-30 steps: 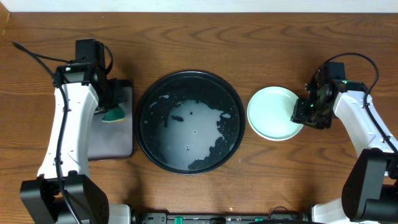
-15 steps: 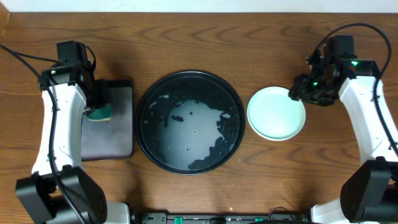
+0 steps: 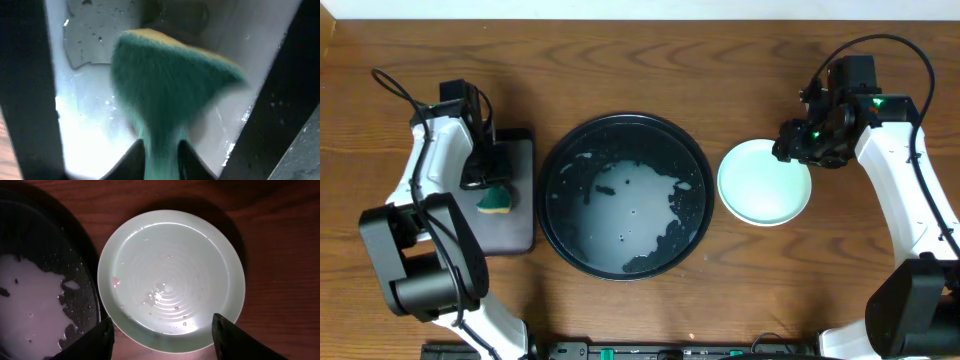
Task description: Clean dirty plates on tray and stack at the side
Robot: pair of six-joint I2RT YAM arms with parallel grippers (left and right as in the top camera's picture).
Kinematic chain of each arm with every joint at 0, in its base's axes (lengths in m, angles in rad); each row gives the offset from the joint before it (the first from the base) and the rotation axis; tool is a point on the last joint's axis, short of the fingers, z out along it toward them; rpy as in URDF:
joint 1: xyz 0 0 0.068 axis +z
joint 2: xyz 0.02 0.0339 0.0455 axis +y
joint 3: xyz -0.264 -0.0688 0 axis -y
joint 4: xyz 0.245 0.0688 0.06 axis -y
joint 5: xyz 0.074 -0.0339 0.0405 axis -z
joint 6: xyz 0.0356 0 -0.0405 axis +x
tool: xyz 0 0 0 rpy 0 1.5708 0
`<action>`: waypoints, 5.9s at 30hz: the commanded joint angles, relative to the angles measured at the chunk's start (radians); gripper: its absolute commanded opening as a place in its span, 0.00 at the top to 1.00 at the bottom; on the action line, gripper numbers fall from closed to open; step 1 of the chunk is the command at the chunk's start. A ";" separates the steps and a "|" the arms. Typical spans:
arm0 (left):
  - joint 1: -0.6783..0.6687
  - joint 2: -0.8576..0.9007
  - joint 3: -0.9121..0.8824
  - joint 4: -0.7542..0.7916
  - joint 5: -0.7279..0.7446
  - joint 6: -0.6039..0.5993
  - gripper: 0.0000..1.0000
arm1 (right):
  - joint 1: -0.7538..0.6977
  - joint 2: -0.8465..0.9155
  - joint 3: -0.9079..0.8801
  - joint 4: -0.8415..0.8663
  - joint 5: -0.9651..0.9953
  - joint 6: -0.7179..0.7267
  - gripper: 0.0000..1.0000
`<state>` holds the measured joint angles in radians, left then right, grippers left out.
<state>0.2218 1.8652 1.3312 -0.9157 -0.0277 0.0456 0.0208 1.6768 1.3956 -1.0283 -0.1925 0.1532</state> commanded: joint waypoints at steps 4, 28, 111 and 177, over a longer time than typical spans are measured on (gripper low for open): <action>0.002 -0.035 0.009 -0.037 0.002 0.006 0.60 | 0.012 -0.016 0.016 0.000 0.001 -0.013 0.33; 0.002 -0.732 0.096 -0.113 0.107 0.006 0.27 | 0.012 -0.416 0.347 -0.118 0.143 -0.020 0.01; 0.002 -0.753 0.096 -0.113 0.107 0.006 0.26 | 0.011 -1.672 -1.390 0.964 0.080 -0.087 0.01; -0.132 -1.864 -1.328 0.850 0.096 0.211 0.26 | 0.011 -1.672 -1.390 0.964 0.080 -0.087 0.01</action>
<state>0.0952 0.0120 0.0265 -0.0402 0.0677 0.2413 0.0208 0.0116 0.0071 -0.0608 -0.1154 0.0528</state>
